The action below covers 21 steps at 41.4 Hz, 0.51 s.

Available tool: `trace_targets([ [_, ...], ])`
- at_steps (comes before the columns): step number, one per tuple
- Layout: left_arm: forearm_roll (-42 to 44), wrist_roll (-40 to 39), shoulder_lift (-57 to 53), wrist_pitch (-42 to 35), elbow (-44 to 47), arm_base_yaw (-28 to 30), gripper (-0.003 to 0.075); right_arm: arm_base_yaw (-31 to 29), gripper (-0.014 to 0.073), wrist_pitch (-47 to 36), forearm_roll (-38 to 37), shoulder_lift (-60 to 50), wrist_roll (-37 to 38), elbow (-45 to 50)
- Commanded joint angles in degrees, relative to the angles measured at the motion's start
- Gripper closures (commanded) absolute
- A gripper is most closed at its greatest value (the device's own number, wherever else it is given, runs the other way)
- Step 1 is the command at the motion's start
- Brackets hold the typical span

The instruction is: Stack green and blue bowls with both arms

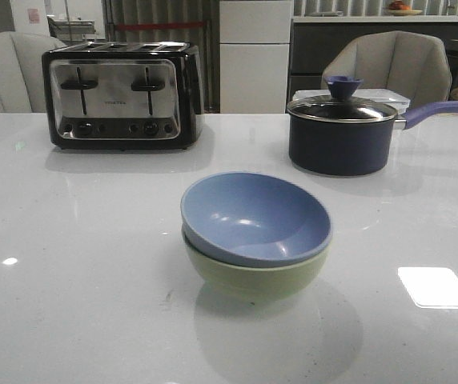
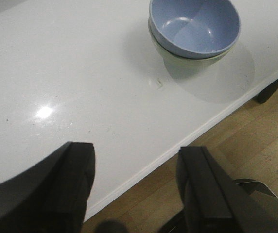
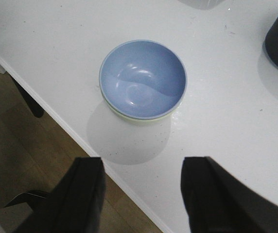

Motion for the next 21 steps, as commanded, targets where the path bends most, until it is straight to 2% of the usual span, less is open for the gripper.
trace_targets([
  [1, 0.35, -1.15, -0.06, -5.21, -1.33, -0.40, 0.0276, -0.05, 0.0126, -2.58, -0.35, -0.13, 0.23, -1.50],
  [9, 0.35, -1.15, -0.06, -5.93, -1.33, -0.40, 0.0276, -0.05, 0.0127, -0.54, -4.86, -0.13, 4.65, -1.50],
  [16, 0.35, -1.15, -0.06, -6.47, -1.33, -0.40, 0.0294, -0.05, 0.0130, -0.43, -4.86, -0.13, 4.67, -1.50],
  [21, 0.35, -1.15, -0.06, -7.02, -1.33, -0.40, 0.0379, -0.05, 0.0232, -0.43, -4.86, -0.13, 4.67, -1.50],
])
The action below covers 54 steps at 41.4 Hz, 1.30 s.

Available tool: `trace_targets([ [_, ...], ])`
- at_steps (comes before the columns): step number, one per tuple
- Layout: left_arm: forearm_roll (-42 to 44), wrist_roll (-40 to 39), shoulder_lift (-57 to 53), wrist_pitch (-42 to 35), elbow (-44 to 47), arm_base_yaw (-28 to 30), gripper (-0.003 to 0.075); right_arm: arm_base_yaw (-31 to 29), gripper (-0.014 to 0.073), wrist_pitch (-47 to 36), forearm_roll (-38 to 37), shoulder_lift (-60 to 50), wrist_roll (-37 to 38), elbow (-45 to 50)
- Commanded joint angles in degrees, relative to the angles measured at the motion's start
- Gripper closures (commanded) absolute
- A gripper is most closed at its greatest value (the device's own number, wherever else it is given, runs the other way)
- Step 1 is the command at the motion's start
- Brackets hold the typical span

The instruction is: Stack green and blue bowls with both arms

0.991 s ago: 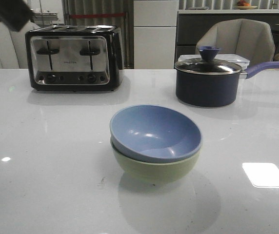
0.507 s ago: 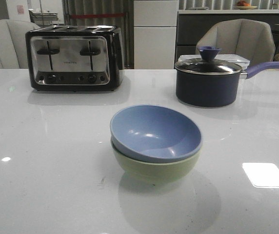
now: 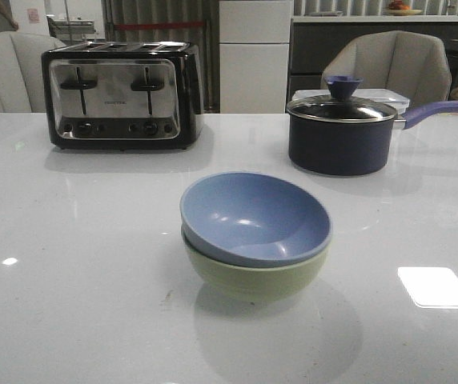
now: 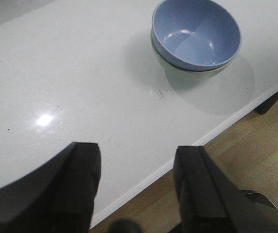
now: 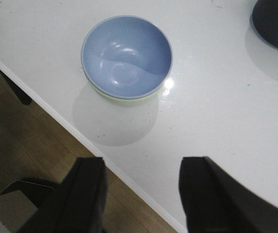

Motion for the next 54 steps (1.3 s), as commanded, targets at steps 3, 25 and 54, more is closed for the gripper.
trace_targets([
  [3, 0.05, -0.54, -0.06, -5.04, -1.55, -0.40, 0.0440, -0.05, 0.0331, -3.25, -0.35, -0.13, 0.10, -1.53],
  [25, 0.05, -0.54, -0.06, -5.72, -1.55, -0.40, 0.0627, -0.05, 0.0542, -3.19, -0.25, -0.13, 0.10, -1.53],
  [54, -0.18, -0.54, -14.14, -18.85, 5.84, 13.00, 0.0627, -0.05, 0.0542, -3.19, -0.25, -0.13, 0.10, -1.53],
])
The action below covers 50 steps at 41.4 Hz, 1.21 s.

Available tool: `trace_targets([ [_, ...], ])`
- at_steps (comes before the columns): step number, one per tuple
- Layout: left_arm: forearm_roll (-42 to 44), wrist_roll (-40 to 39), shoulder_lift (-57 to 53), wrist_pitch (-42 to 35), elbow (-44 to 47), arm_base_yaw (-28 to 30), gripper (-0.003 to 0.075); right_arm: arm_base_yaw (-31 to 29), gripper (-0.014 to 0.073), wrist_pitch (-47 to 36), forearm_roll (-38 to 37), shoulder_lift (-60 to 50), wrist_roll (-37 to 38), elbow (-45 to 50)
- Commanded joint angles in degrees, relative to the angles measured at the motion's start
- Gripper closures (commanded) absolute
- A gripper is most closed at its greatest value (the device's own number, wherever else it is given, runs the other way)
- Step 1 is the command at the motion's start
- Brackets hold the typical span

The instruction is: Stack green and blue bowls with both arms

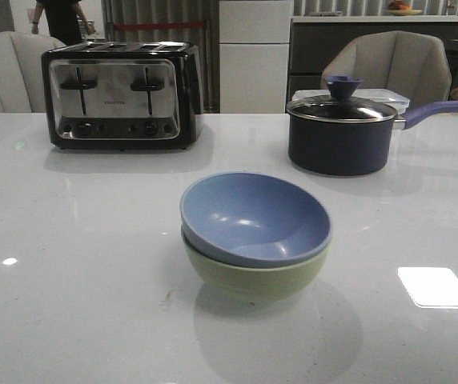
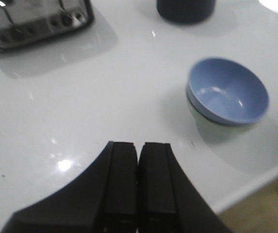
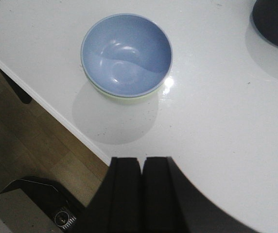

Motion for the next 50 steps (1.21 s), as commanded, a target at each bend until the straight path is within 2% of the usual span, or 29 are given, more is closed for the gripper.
trace_targets([
  [1, -0.18, -0.54, -4.94, -13.01, 3.41, 5.11, 0.0627, -0.05, 0.0542, -3.46, -0.13, -0.05, 0.03, -1.53],
  [8, -3.04, -0.54, -17.00, -26.66, 17.20, 14.38, 0.0627, -0.05, 0.0542, -3.46, -0.13, -0.05, 0.03, -1.53],
  [12, -4.71, -0.54, -22.97, -29.31, 24.31, 18.53, 0.0627, -0.05, 0.0542, -3.46, -0.13, -0.05, 0.03, -1.53],
  [18, -4.72, -0.54, -28.46, -31.34, 30.79, 21.11, 0.0627, -0.05, 0.0542, -3.46, -0.13, -0.05, 0.03, -1.53],
  [27, -4.72, -0.54, -30.43, -40.11, 35.90, 21.83, 0.0627, -0.05, 0.0542, -3.46, -0.13, -0.05, 0.03, -1.53],
  [50, -4.72, -0.54, -30.31, -41.73, 35.75, 21.83, 0.0627, -0.05, 0.0542, -3.46, -0.13, -0.05, 0.03, -1.53],
])
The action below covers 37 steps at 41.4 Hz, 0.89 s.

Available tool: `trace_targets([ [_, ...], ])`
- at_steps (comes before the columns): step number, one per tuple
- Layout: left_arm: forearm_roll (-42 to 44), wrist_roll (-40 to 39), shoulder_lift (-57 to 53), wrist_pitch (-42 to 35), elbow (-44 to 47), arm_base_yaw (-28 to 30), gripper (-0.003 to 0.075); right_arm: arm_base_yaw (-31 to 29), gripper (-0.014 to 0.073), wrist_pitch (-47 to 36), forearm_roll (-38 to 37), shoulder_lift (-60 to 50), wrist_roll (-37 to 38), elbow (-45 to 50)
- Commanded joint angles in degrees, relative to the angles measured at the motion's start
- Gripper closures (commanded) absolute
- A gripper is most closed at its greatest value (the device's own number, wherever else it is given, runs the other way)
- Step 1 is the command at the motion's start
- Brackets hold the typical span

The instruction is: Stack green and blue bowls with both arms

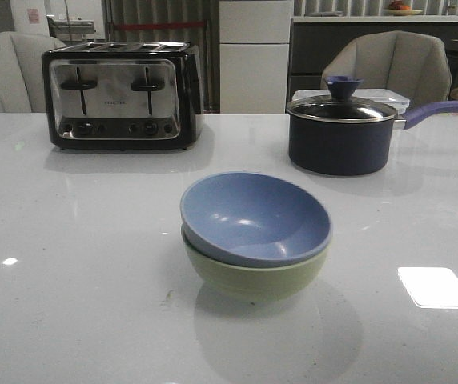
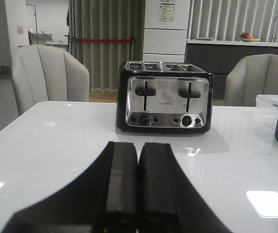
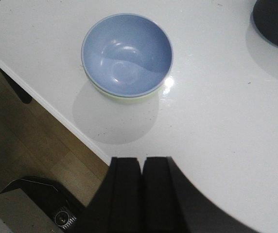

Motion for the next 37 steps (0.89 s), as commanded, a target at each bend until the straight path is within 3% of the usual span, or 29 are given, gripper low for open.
trace_targets([
  [1, -0.48, -0.54, -1.15, -5.25, 0.28, 0.04, 0.0627, -0.05, 0.0542, -3.58, -0.13, -0.05, 0.03, -1.53],
  [26, -0.48, -0.54, -1.15, -5.25, 0.28, 0.04, 0.0627, -0.69, 0.0542, -4.04, -0.25, -1.67, 0.03, -0.49],
  [31, -0.48, -0.54, -1.15, -5.25, 0.28, 0.04, 0.0627, -5.96, 0.0542, -10.47, -0.32, -6.30, -0.04, 3.82],
  [37, -0.48, -0.54, -1.15, -5.25, 0.28, 0.04, 0.0627, -14.22, 0.0542, -24.40, -0.32, -15.12, -0.04, 14.68],
])
